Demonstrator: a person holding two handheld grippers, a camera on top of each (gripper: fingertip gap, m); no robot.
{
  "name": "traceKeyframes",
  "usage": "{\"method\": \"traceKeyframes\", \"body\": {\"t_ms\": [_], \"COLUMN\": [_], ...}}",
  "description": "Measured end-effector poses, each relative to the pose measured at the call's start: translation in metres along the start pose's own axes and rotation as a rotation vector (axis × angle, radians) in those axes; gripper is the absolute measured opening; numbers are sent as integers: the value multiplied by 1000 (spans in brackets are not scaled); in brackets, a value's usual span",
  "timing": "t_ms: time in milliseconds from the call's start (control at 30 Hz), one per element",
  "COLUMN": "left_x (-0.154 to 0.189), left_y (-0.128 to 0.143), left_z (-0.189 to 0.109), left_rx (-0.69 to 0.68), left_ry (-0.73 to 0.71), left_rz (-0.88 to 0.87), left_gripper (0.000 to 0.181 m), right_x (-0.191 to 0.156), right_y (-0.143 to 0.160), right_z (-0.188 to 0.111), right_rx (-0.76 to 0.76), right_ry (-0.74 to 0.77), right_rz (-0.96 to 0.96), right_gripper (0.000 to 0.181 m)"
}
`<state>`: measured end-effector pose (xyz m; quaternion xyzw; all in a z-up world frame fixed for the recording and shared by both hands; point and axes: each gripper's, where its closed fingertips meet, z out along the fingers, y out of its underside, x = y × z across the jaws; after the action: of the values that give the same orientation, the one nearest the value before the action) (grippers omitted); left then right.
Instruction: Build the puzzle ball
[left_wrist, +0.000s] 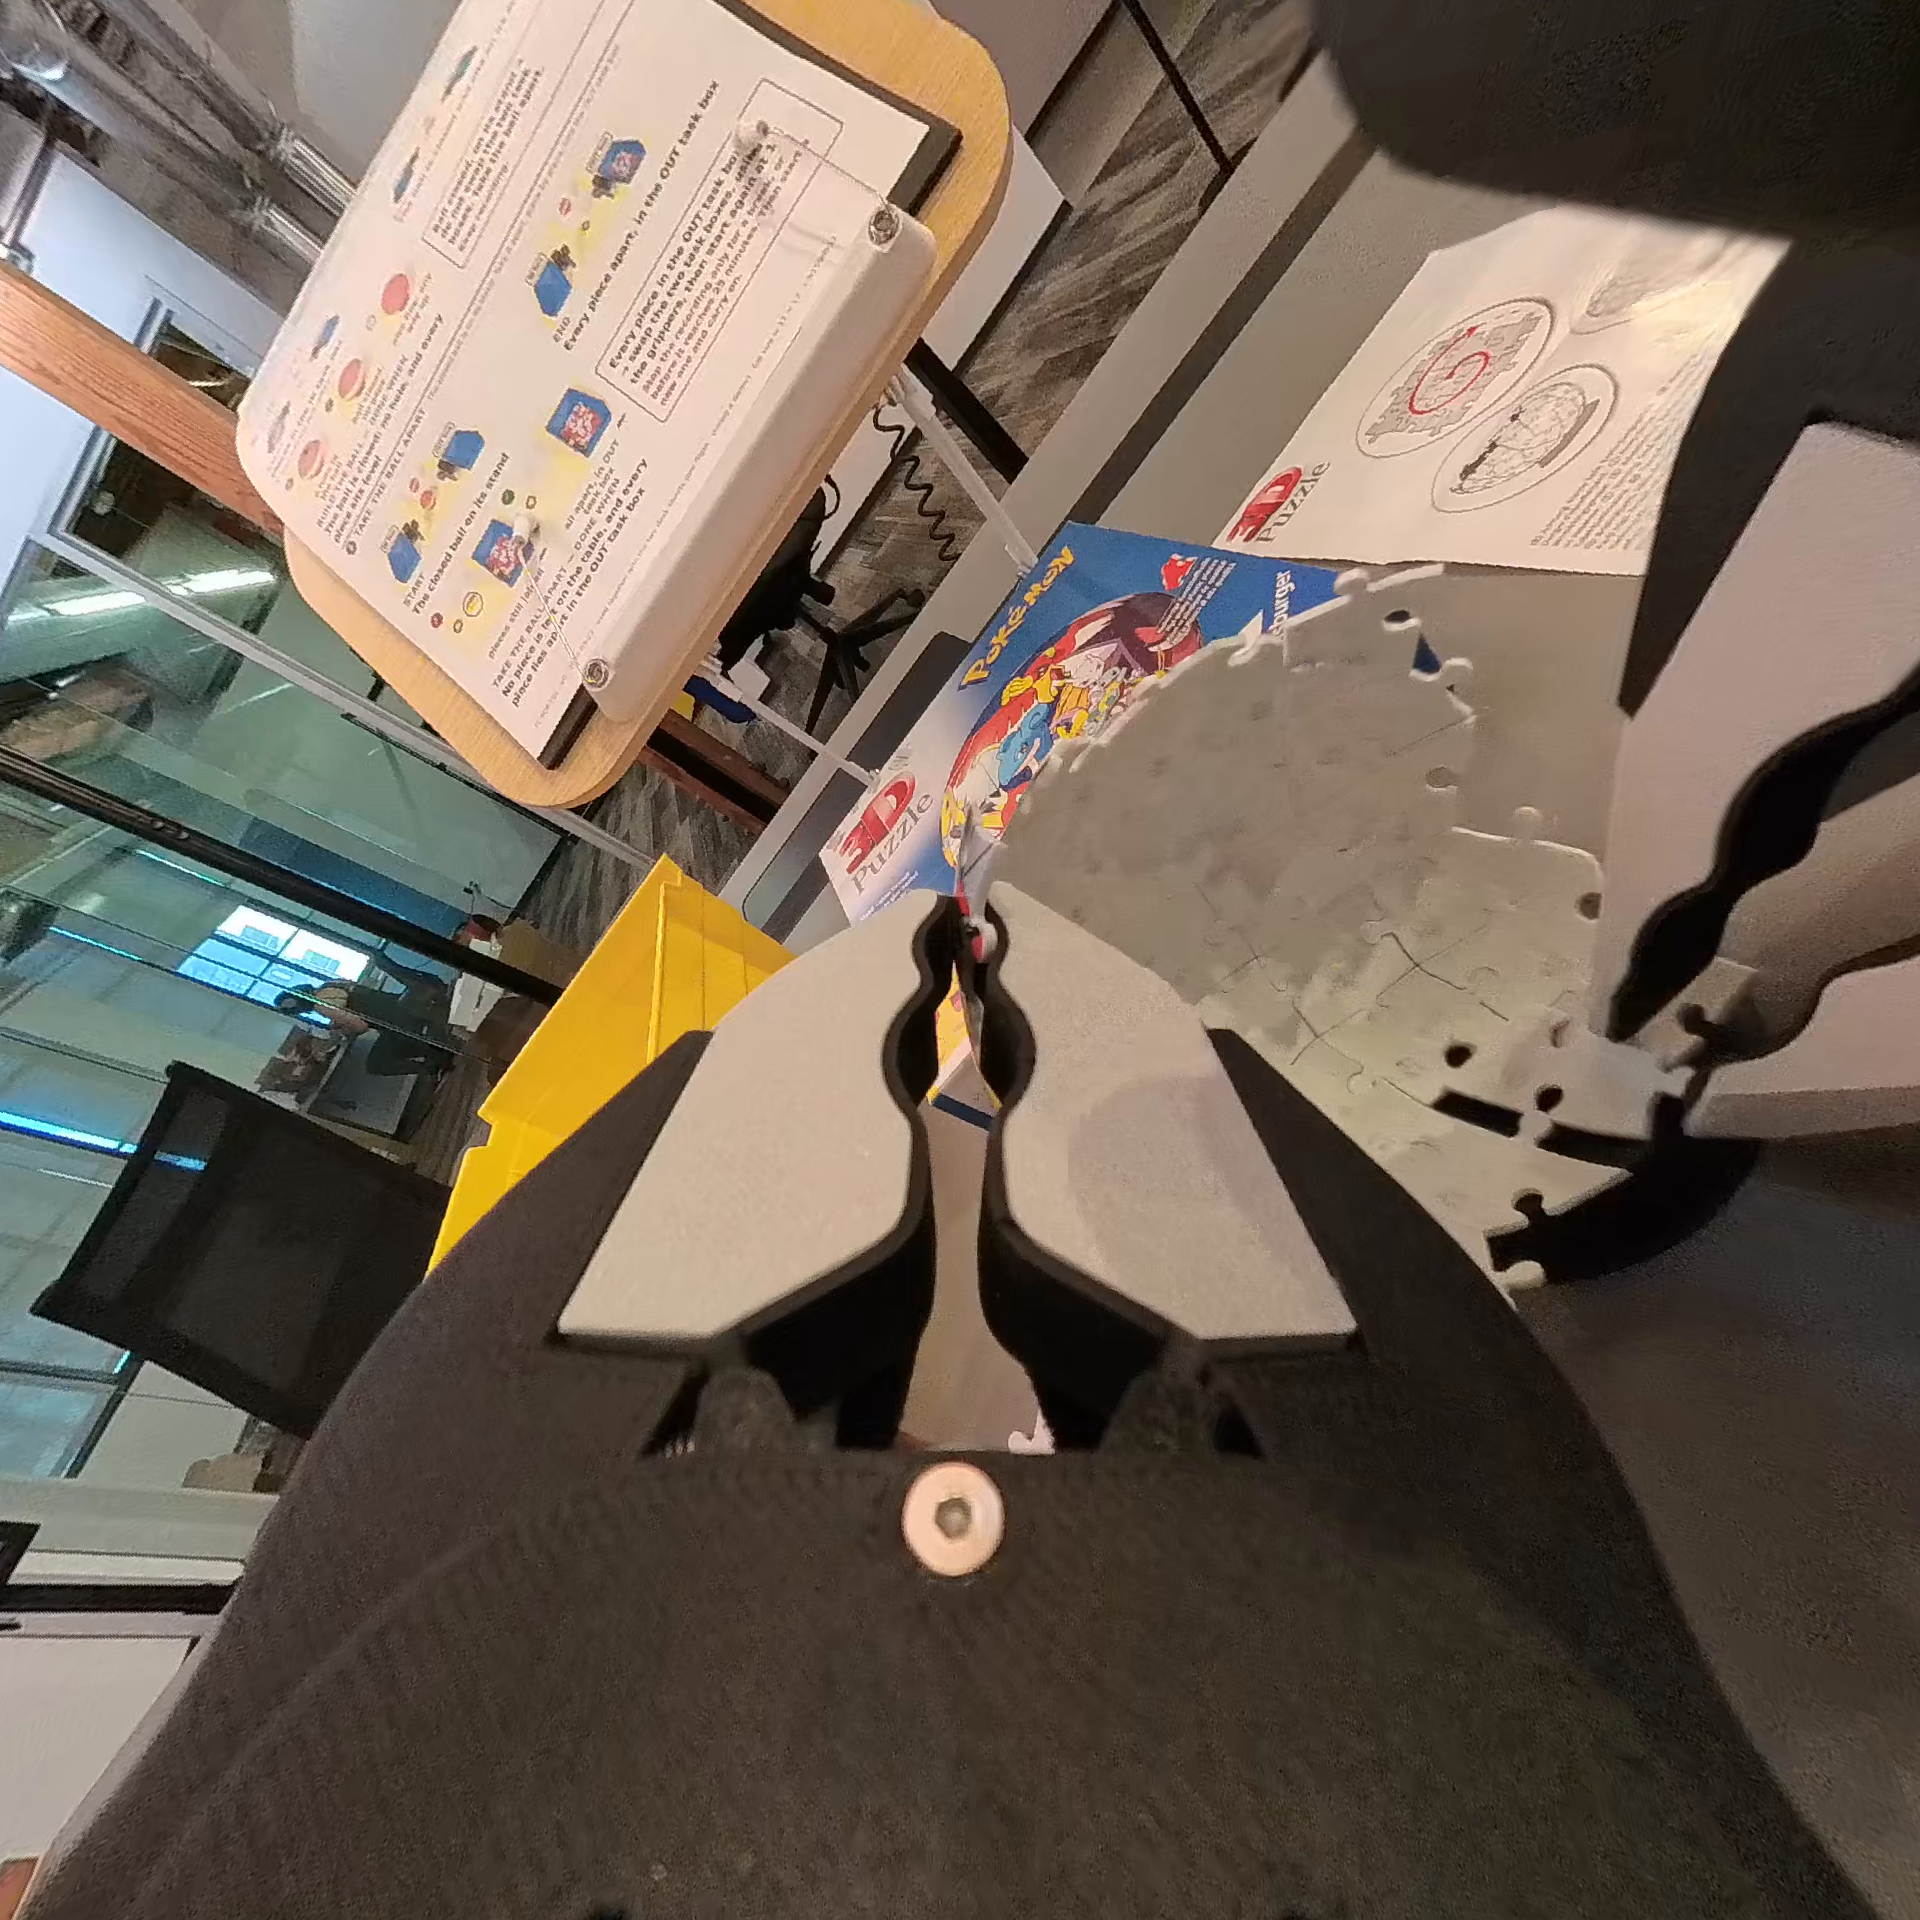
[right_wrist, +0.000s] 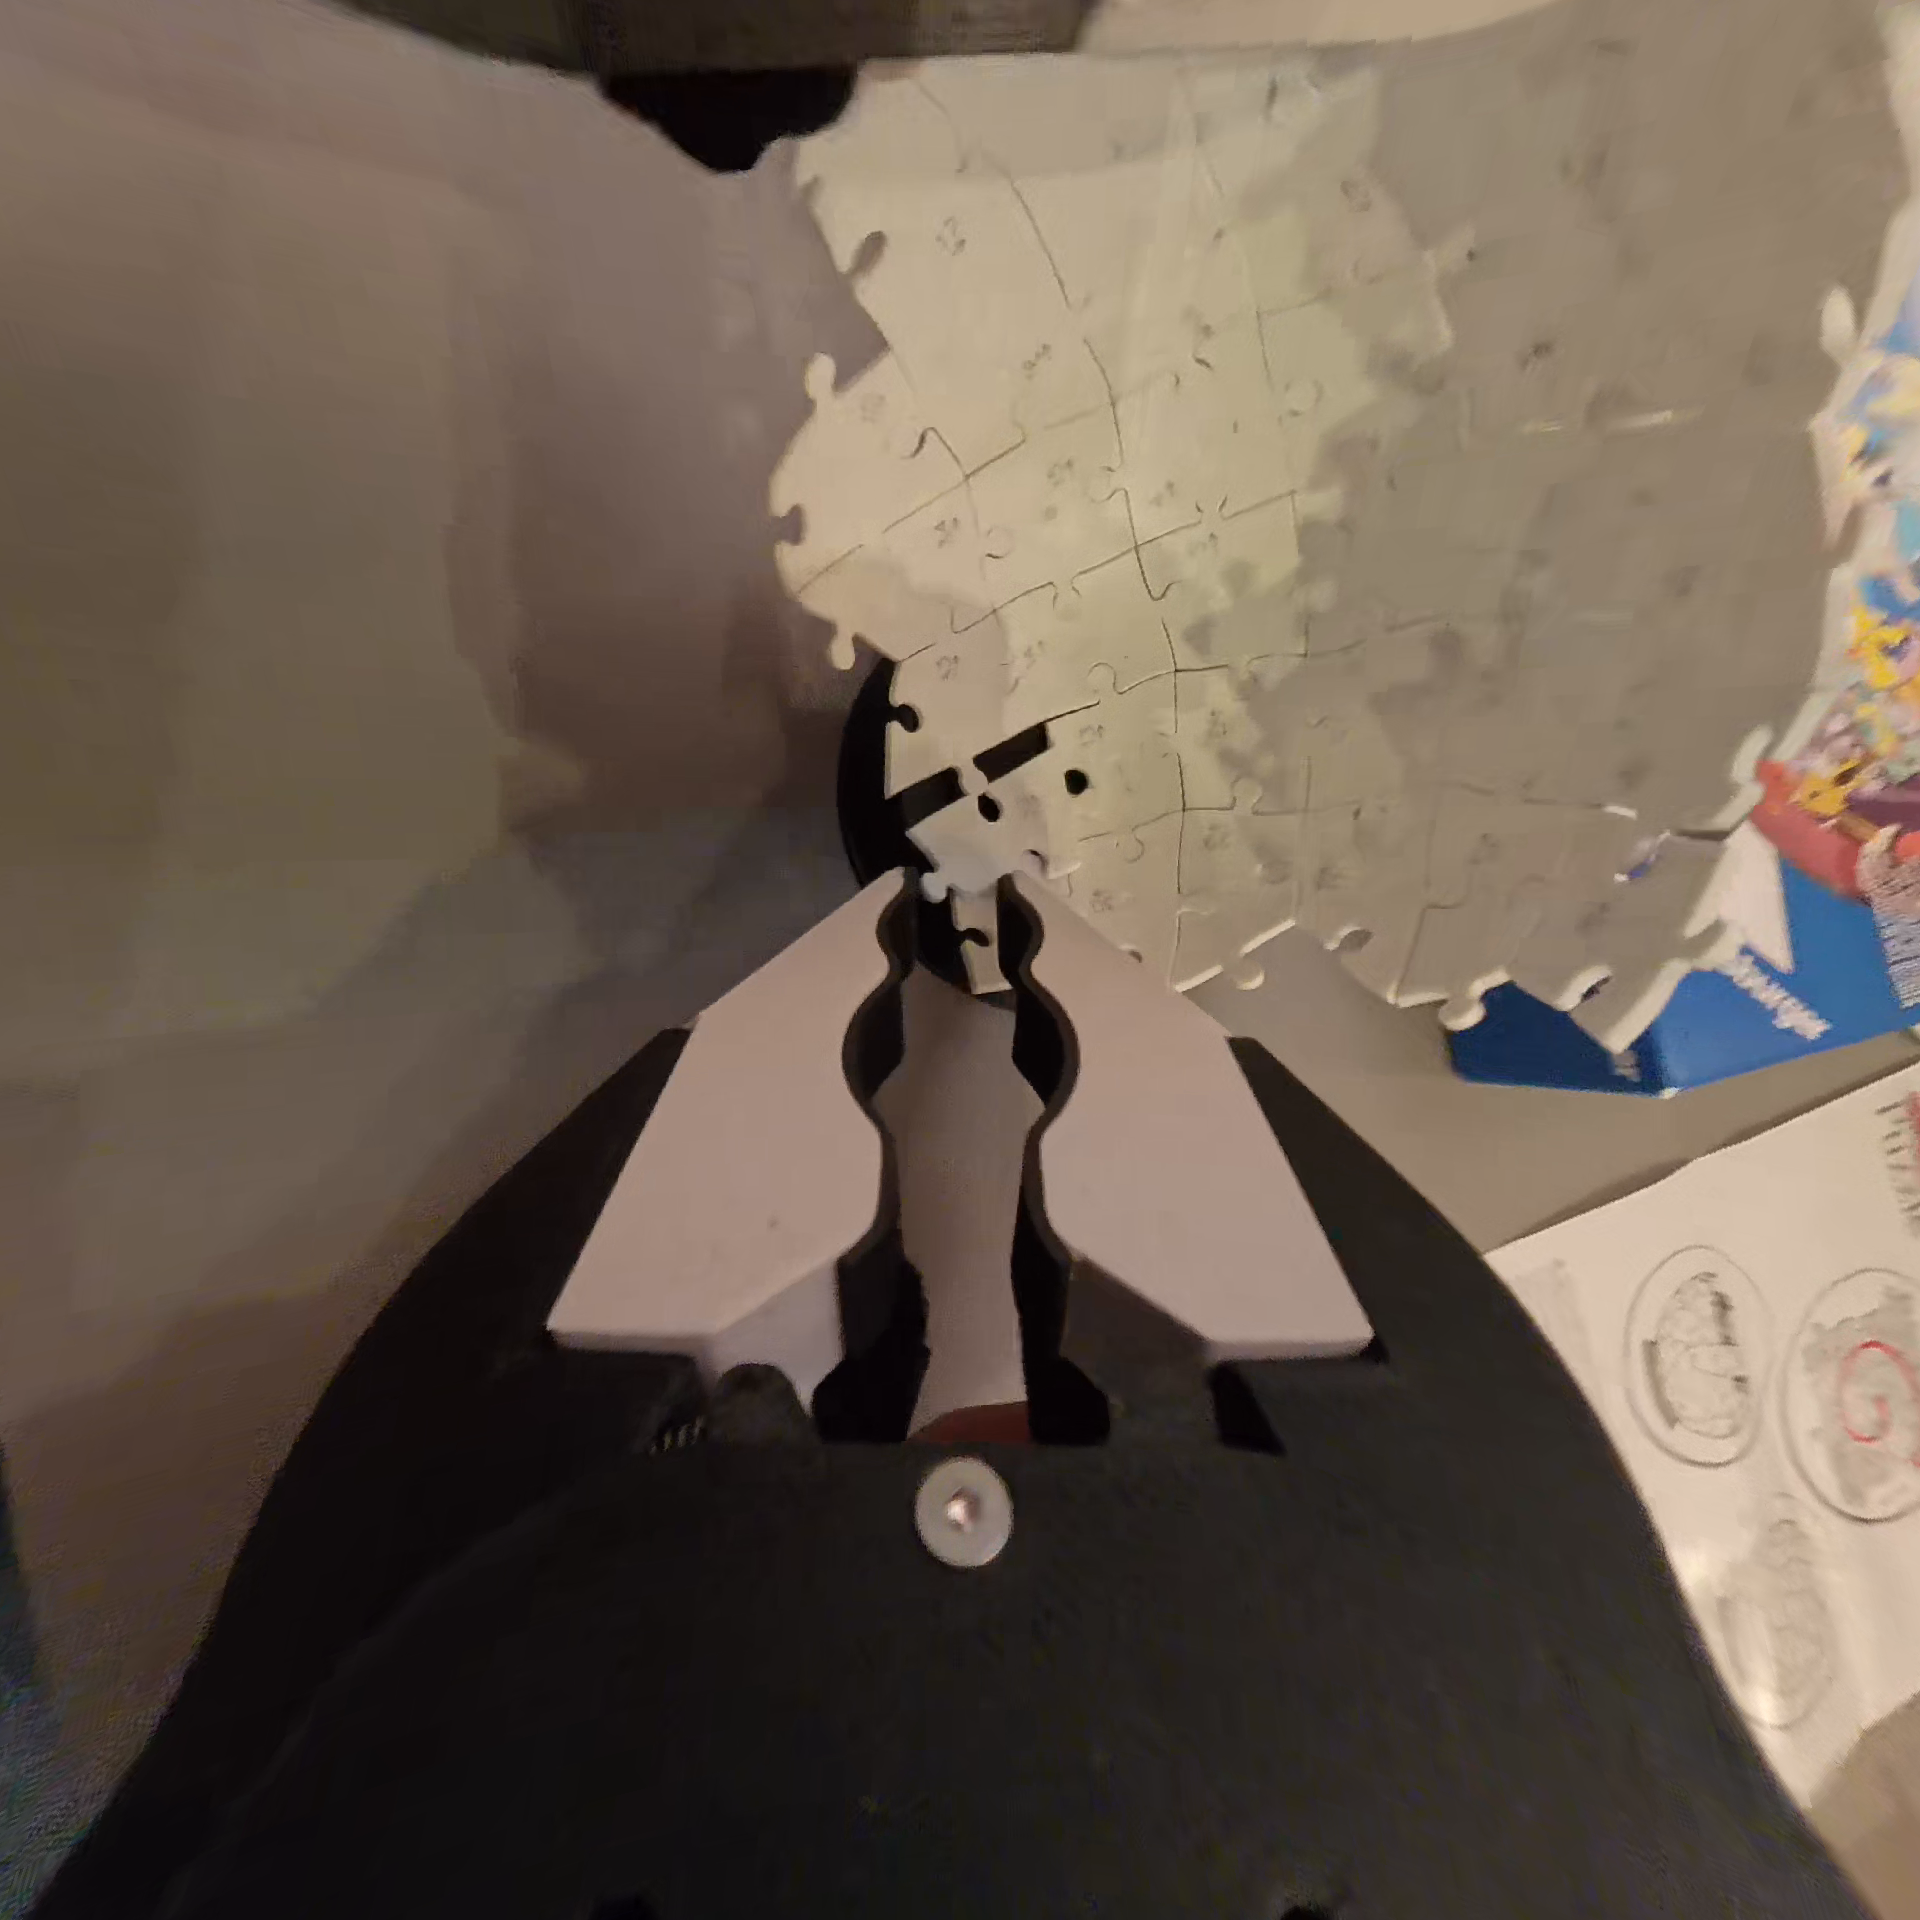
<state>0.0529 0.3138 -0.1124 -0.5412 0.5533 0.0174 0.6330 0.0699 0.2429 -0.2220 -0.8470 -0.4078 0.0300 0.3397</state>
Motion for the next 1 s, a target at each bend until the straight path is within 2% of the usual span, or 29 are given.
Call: {"method": "traceKeyframes", "body": {"t_ms": [167, 467, 633, 767, 1000], "left_x": [0, 1, 0, 1, 1], "left_y": [-1, 0, 0, -1, -1], "left_z": [0, 0, 0, 0, 0], "left_rx": [4, 6, 8, 11, 10], "left_ry": [3, 4, 6, 9, 11], "left_rz": [0, 0, 1, 2, 4], "left_gripper": [2, 2, 2, 2, 2], "right_x": [-2, -4, 4, 2, 3], "right_y": [-2, -7, -11, -7, -2], "right_z": [-1, 1, -2, 1, -4], "right_rx": [-3, -17, 7, -7, -77], "right_ry": [91, 188, 197, 153, 123], "right_rz": [-204, -362, -365, -454, -515], "right_gripper": [9, 4, 0, 0, 2]}}
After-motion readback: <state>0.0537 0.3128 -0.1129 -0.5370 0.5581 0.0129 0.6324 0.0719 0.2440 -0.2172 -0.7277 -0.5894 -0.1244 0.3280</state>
